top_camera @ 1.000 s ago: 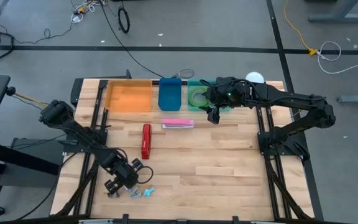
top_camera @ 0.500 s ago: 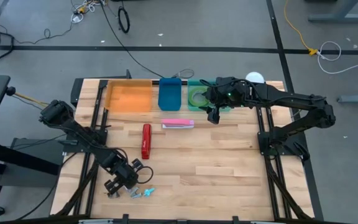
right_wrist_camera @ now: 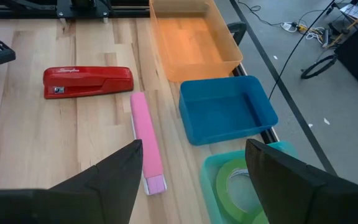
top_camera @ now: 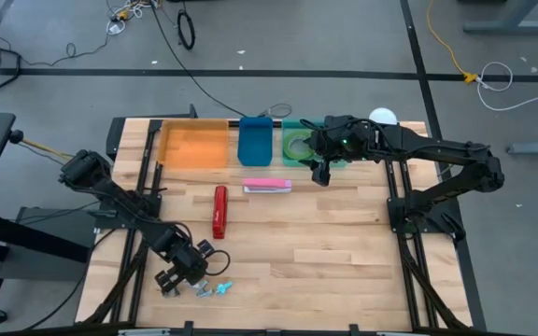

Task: Pick and place Stapler, Stapler remover, tape
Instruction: Put the purple staple remover into the blue bin

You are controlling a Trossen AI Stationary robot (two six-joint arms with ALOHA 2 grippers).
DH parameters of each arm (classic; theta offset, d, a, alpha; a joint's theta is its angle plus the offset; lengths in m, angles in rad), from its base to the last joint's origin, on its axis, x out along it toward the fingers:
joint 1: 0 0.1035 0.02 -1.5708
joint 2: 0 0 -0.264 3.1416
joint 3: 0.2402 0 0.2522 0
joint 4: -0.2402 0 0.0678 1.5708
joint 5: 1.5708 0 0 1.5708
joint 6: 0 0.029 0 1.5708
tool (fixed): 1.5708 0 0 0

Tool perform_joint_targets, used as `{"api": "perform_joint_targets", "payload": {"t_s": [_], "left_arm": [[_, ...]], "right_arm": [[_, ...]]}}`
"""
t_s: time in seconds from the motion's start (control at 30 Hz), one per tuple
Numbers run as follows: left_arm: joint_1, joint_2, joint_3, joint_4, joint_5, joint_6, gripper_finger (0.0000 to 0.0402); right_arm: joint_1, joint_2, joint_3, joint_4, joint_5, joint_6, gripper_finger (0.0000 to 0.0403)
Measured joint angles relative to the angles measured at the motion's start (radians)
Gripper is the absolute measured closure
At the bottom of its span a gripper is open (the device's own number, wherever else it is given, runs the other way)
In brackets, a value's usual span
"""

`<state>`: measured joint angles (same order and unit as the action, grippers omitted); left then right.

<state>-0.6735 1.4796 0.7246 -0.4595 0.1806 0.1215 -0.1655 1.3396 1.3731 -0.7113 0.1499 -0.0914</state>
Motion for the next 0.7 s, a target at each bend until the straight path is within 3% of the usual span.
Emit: {"api": "perform_joint_targets", "payload": {"t_s": [0.4,0.7], "left_arm": [[0.003,0.0,0.017,-0.025,0.0,0.003,0.0397],[0.077,-0.001,0.115,-0.23,-0.004,0.045,0.0398]], "right_arm": [[0.0,0.0,0.0,0.001,0.0,-0.005,0.0121],[0.0,0.0,0.0,0.021,0.0,-0.044,0.0121]]}}
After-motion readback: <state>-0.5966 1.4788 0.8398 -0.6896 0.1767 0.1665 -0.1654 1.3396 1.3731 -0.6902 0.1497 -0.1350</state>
